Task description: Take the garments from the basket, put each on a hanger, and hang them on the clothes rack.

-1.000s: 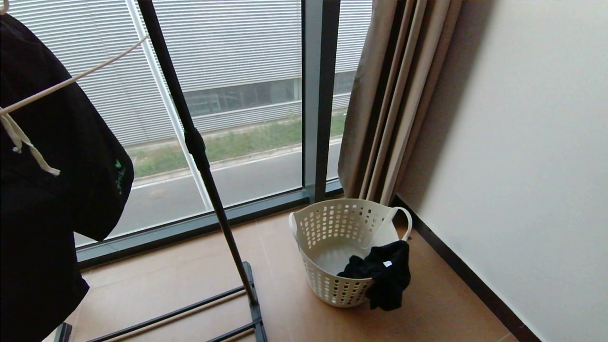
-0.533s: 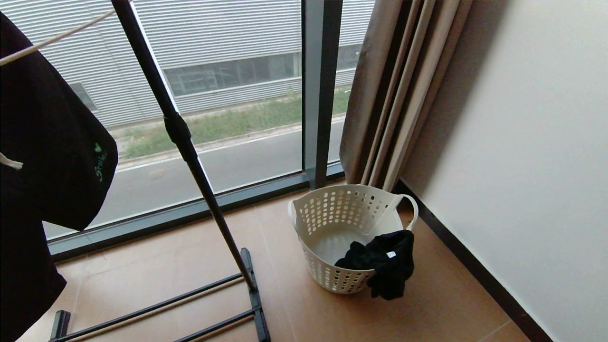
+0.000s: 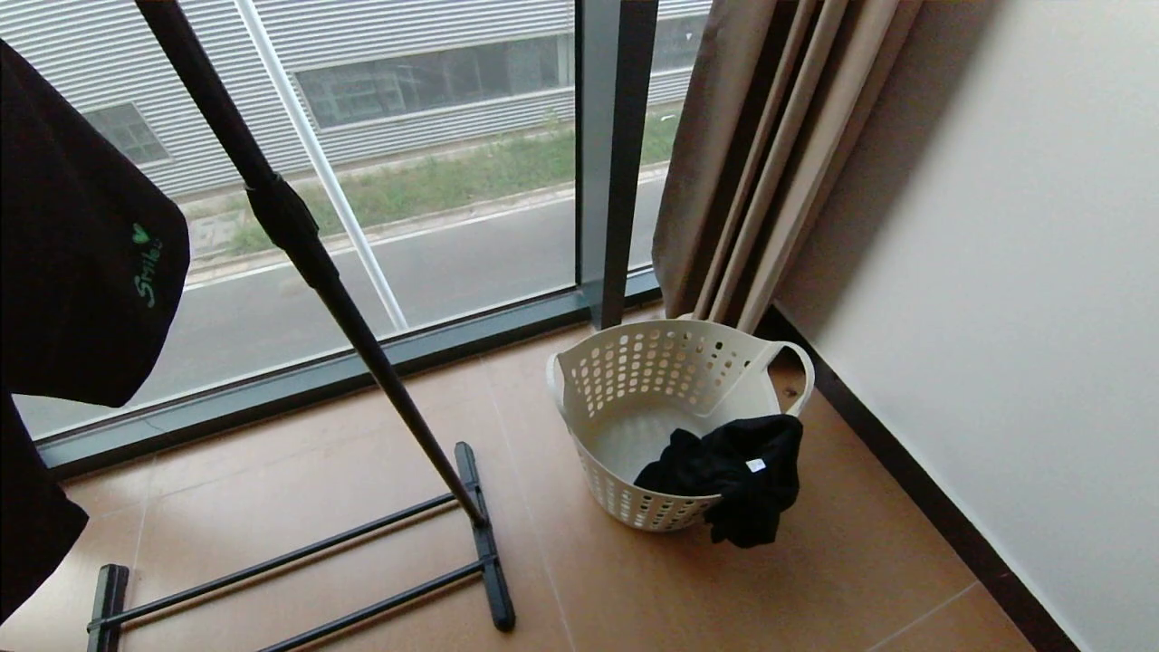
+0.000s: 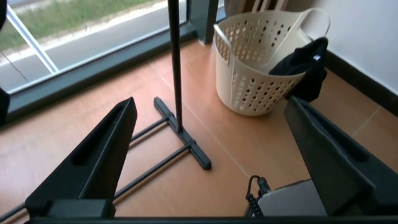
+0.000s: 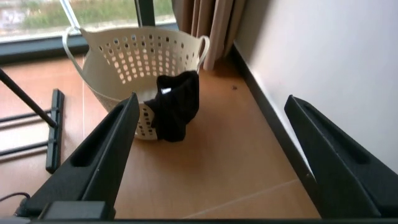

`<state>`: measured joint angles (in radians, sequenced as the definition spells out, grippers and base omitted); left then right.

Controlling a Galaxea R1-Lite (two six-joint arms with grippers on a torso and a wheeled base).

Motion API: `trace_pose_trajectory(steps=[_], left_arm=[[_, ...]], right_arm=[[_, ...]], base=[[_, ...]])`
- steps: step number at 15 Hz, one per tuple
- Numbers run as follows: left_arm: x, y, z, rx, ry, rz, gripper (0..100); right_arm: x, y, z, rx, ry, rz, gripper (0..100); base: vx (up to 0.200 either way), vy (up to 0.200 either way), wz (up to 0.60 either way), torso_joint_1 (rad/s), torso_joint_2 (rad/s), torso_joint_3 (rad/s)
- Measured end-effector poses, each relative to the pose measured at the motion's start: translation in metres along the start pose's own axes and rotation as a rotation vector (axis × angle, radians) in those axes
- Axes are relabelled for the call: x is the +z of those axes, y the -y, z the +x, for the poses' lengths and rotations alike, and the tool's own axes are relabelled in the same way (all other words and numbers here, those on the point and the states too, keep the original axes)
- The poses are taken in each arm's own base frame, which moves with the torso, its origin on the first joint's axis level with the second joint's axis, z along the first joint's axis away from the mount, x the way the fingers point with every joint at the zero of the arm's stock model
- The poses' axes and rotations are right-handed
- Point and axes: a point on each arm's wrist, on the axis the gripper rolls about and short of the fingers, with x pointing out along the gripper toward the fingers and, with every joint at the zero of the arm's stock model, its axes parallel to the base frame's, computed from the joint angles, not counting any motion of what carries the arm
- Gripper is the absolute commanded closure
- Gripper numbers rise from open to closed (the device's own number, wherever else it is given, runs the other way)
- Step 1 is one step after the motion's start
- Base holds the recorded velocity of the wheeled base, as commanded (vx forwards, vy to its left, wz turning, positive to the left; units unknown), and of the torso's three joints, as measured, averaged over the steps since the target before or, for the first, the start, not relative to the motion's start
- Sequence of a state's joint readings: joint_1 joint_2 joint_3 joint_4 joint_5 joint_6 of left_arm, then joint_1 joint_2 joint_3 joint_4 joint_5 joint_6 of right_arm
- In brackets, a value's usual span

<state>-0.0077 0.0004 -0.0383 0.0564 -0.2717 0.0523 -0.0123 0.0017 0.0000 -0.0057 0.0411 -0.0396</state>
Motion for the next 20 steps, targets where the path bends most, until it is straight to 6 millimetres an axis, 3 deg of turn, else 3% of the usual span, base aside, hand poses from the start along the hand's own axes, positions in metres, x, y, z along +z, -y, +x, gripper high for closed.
trace_pose_trajectory(steps=[14, 17, 20], left_arm=[[0.000, 0.000, 0.000, 0.000, 0.000, 0.029, 0], [-0.002, 0.000, 0.001, -0.002, -0.006, 0.069, 0], [-0.002, 0.000, 0.001, -0.002, -0.008, 0.074, 0]], right_arm=[[-0.001, 0.000, 0.001, -0.002, -0.032, 0.001, 0], [0.020, 0.001, 0.012, 0.015, -0.091, 0.006, 0], [0.050, 0.003, 0.048, 0.040, -0.214, -0.017, 0]], base=[[0.000, 0.000, 0.00, 0.004, 0.00, -0.190], [0.000, 0.000, 0.00, 0.000, 0.00, 0.000], [0.000, 0.000, 0.00, 0.000, 0.00, 0.000]])
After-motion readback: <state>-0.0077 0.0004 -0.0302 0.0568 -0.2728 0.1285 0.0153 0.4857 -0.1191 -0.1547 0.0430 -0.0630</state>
